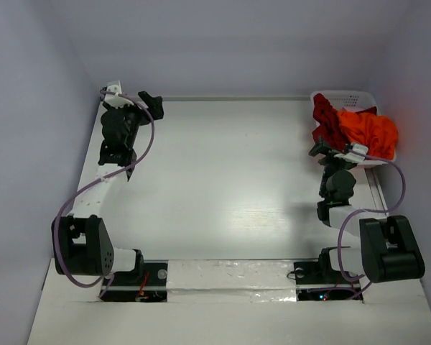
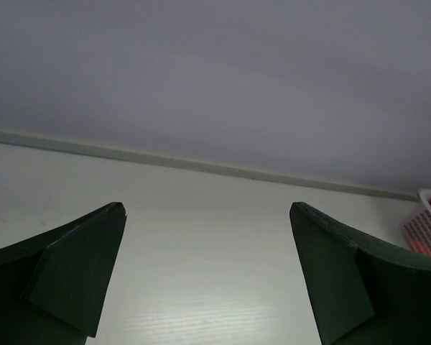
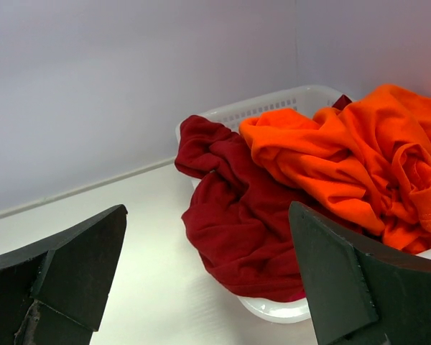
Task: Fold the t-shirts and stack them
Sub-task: Grab the tshirt from the pile
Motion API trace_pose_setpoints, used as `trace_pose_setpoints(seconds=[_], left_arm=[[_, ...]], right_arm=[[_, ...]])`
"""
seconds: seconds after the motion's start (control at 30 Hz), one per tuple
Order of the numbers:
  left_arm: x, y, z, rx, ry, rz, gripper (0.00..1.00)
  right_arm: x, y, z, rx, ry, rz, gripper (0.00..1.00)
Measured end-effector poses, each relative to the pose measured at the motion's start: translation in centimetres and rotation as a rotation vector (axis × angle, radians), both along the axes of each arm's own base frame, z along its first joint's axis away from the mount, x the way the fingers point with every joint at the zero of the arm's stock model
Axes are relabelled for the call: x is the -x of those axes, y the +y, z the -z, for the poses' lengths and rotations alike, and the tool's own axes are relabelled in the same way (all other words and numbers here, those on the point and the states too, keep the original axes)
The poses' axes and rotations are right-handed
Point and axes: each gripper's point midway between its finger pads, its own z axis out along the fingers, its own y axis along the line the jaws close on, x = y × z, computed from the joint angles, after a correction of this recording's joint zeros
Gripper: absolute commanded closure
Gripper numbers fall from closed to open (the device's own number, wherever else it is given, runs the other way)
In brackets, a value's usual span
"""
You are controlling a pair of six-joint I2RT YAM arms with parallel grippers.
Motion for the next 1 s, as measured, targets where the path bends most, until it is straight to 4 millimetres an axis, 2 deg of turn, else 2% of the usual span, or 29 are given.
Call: trace_pose_setpoints(seconds=[0.2, 0.3, 0.37, 0.5, 0.57, 0.6, 0.67, 0.7, 0.73, 0.83, 0.9, 1.0], left_arm=[[0.5, -3.8, 2.6, 0.11, 0.151, 0.188, 0.01], [1.2, -5.5, 2.9, 0.144, 0.177, 0.288, 0.01], [1.6, -6.3, 2.8, 0.167, 0.186, 0.334, 0.01], [2.6, -8.0, 2.4, 0.229, 0.224, 0.464, 0.01], [2.2, -9.1, 1.4, 0.248, 0.238, 0.562, 0.01], [1.9, -9.6, 0.9, 0.265, 0.243, 0.617, 0.01], [1.8, -10.7, 0.3, 0.32, 0.262, 0.735, 0.01], [2.4, -11.3, -0.5, 0.366, 0.264, 0.804, 0.01], [2.3, -11.6, 0.3, 0.424, 0.3, 0.846, 0.01], [3.5, -12.1, 0.8, 0.621, 0.352, 0.951, 0.01], [4.4, -12.0, 1.2, 0.789, 0.459, 0.981, 0.01], [4.5, -11.8, 1.2, 0.953, 0.576, 1.006, 0.01]], right_arm=[[0.2, 0.0, 0.3, 0.005, 0.008, -0.001, 0.0], [0.3, -0.8, -0.4, -0.03, 0.03, 0.045, 0.0], [0.1, -1.9, -3.3, -0.061, 0.02, 0.116, 0.0], [-0.7, -2.6, -11.7, -0.105, -0.02, 0.156, 0.0], [-0.5, -2.6, -14.7, -0.142, -0.038, 0.153, 0.0], [-0.1, -2.7, -15.5, -0.164, -0.041, 0.162, 0.0], [0.6, -3.3, -15.9, -0.231, -0.021, 0.196, 0.0], [1.0, -3.5, -15.6, -0.255, -0.007, 0.214, 0.0], [1.4, -3.6, -15.2, -0.276, 0.008, 0.225, 0.0], [2.6, -3.8, -14.3, -0.291, 0.037, 0.236, 0.0], [3.6, -3.8, -14.4, -0.305, 0.027, 0.23, 0.0], [4.1, -3.4, -15.2, -0.327, 0.002, 0.199, 0.0]])
